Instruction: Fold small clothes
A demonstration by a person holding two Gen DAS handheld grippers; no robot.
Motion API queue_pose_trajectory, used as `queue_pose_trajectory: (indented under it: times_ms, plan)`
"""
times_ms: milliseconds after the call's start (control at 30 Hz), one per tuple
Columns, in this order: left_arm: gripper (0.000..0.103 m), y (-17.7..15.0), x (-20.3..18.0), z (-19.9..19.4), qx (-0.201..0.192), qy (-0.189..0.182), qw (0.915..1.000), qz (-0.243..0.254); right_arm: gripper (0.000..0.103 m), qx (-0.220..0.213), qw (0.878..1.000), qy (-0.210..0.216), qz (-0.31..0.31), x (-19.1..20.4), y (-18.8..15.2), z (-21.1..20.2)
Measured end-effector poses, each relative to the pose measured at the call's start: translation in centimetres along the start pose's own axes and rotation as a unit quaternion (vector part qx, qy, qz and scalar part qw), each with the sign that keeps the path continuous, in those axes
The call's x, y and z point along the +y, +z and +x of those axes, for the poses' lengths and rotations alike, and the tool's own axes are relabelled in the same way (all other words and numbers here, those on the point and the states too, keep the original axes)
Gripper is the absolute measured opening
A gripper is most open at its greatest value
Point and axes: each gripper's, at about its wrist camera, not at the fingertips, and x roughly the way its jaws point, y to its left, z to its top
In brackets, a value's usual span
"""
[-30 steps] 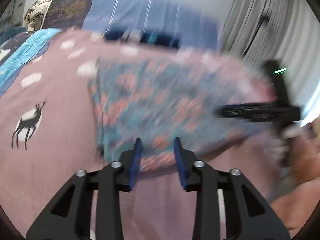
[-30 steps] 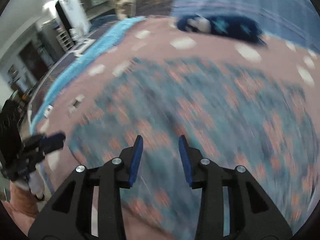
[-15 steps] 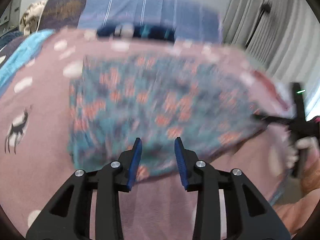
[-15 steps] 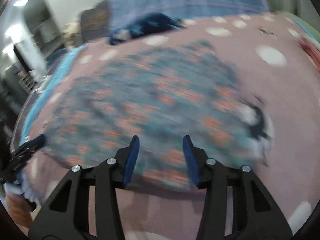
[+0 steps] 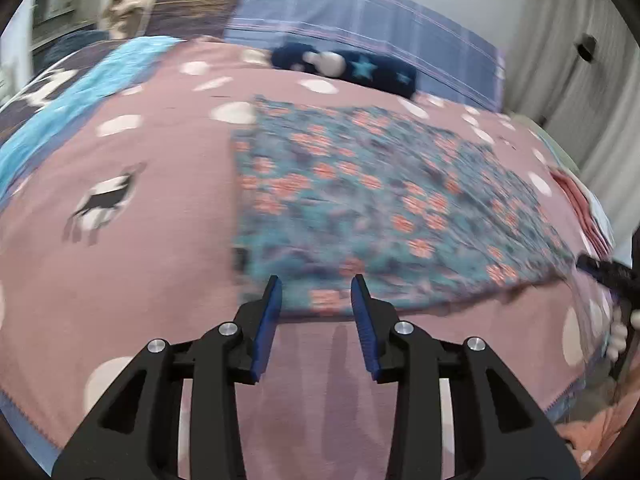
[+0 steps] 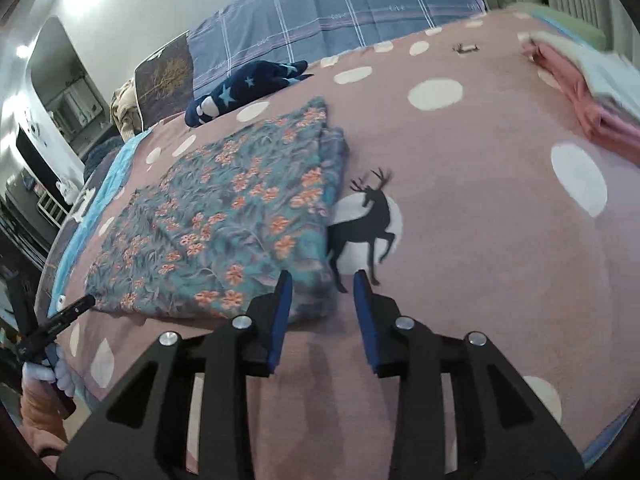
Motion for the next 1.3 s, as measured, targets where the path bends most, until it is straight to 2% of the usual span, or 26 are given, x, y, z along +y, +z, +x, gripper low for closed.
queue_pose_trajectory:
  times_ms: [67, 133, 167, 200, 233, 333, 400, 467, 533, 633, 667, 767, 833, 933, 1033, 1100, 1200, 1300]
  plan:
    - [0.049, 0.2, 1.4, -0.2, -0.006, 0.033, 0.9991, -0.027, 0.043, 0.013, 0.999, 0.029, 0.017, -0.6, 0.0, 0.7]
    - [0.052, 0.3, 2.2, 0.2, -0.01, 0.055, 0.9978, -0.036, 0.042, 0.02, 0.998, 0.048, 0.019, -0.6, 0.2, 1.7]
    - [0.048, 0.3, 2.4, 0.7, -0.005, 0.057, 0.9975, -0.042, 0.02, 0.021, 0.998, 0.051, 0.013, -0.4, 0.3, 2.1]
    - [0.037, 0.2, 2.5, 1.4, 0.005, 0.044, 0.9978, -0.049, 0.005, 0.021, 0.998, 0.054, 0.005, 0.0, 0.3, 2.3]
    - [0.008, 0.1, 2.5, 1.7, 0.01, 0.022, 0.9984, -0.051, 0.005, 0.022, 0.998, 0.054, -0.005, 0.4, 0.5, 2.5]
    - [0.008, -0.2, 1.8, 1.8, 0.012, 0.042, 0.9989, -0.019, 0.004, 0.009, 0.999, 0.021, -0.023, 0.6, 0.5, 1.6]
    - [0.008, -0.1, 2.0, 1.8, 0.014, 0.041, 0.9989, -0.02, 0.002, 0.028, 1.0, 0.009, -0.012, -0.6, 0.2, 1.9]
    - [0.009, -0.1, 2.1, 1.7, 0.014, 0.045, 0.9987, -0.022, 0.0, 0.044, 0.998, -0.041, -0.003, -2.2, -0.7, 2.9]
    - [0.009, 0.0, 1.6, 1.4, 0.01, 0.06, 0.9981, -0.012, 0.0, 0.035, 0.999, -0.008, 0.025, -3.4, -0.9, 2.2]
    - [0.008, 0.3, 0.8, 0.0, -0.004, 0.068, 0.9977, -0.005, 0.0, 0.007, 1.0, -0.002, 0.011, -3.0, -0.3, 0.4]
    - [0.008, 0.6, 0.5, -0.6, -0.014, 0.063, 0.9979, -0.005, 0.002, -0.001, 1.0, 0.007, -0.002, -2.4, 0.1, -0.2]
    - [0.008, 2.0, -1.2, -2.4, -0.056, 0.011, 0.9984, 0.006, 0.004, -0.021, 0.998, 0.045, -0.036, -0.1, 1.0, -0.9]
    - [0.008, 2.7, -2.7, -2.3, -0.065, -0.01, 0.9976, 0.023, 0.006, -0.026, 0.996, 0.057, -0.061, 1.6, 1.9, -0.3]
    - [0.009, 3.5, -4.7, -0.3, -0.048, -0.015, 0.9973, 0.053, 0.025, -0.018, 0.995, 0.044, -0.09, 3.2, 3.7, 1.9]
    - [0.014, 4.2, -5.4, 2.2, -0.024, -0.033, 0.9976, 0.056, 0.025, -0.007, 0.995, 0.05, -0.083, 3.2, 6.6, 4.1]
    - [0.017, 4.3, -5.5, 4.0, -0.008, -0.023, 0.998, 0.058, 0.027, 0.0, 0.995, 0.051, -0.082, 3.2, 9.6, 6.0]
    - [0.021, 3.5, -5.4, 6.4, 0.029, -0.023, 0.9984, 0.044, 0.037, 0.008, 0.996, 0.027, -0.086, 3.1, 12.7, 8.7]
    - [0.025, 2.8, -5.3, 6.4, 0.014, -0.026, 0.9985, 0.046, 0.045, 0.03, 0.997, 0.002, -0.076, 2.4, 15.6, 12.2]
